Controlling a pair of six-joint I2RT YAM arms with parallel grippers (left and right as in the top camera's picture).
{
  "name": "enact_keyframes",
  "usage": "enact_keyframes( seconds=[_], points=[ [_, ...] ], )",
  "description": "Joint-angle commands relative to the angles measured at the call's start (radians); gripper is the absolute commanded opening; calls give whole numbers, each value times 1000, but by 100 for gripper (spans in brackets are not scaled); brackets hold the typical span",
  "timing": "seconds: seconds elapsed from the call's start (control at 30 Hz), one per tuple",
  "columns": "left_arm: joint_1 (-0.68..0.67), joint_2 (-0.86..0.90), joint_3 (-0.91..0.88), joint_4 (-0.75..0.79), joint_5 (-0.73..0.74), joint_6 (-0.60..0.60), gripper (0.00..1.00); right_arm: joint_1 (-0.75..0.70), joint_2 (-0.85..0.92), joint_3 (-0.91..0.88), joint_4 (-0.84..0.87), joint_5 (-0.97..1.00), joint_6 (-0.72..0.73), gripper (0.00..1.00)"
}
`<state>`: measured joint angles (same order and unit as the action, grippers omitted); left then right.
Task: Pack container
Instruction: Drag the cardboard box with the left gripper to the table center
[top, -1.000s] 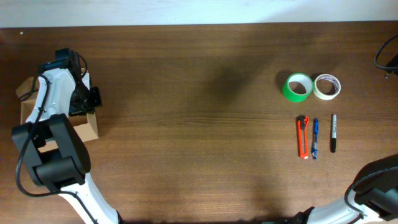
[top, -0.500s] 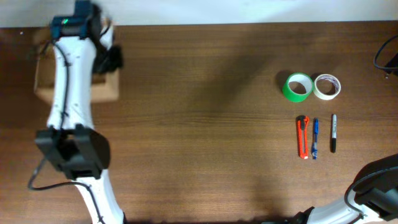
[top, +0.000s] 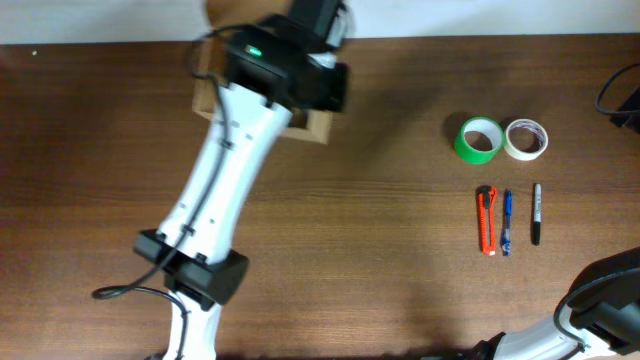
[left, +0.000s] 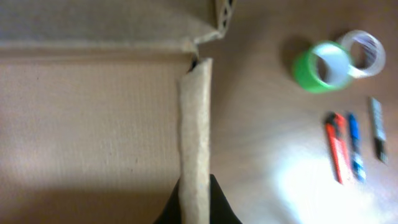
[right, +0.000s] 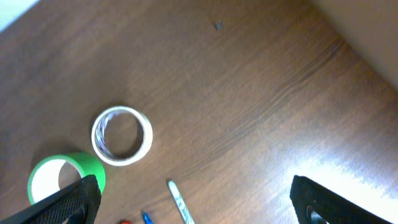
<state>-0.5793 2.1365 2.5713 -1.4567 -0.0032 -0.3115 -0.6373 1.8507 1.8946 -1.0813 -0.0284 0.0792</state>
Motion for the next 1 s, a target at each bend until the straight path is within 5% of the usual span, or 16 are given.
enact_keyframes(
  seconds=[0.0, 0.4, 0.97],
  points=[
    [-74, 44, 15, 17, -43, -114, 2, -4, 3, 26, -15, -6, 6, 99],
    [-157, 332, 16, 121, -128, -351, 1, -4, 4, 26, -61, -50, 6, 99],
    [-204, 473, 15, 201, -178, -447, 1, -3, 4, 26, -56, -77, 53, 99]
  ],
)
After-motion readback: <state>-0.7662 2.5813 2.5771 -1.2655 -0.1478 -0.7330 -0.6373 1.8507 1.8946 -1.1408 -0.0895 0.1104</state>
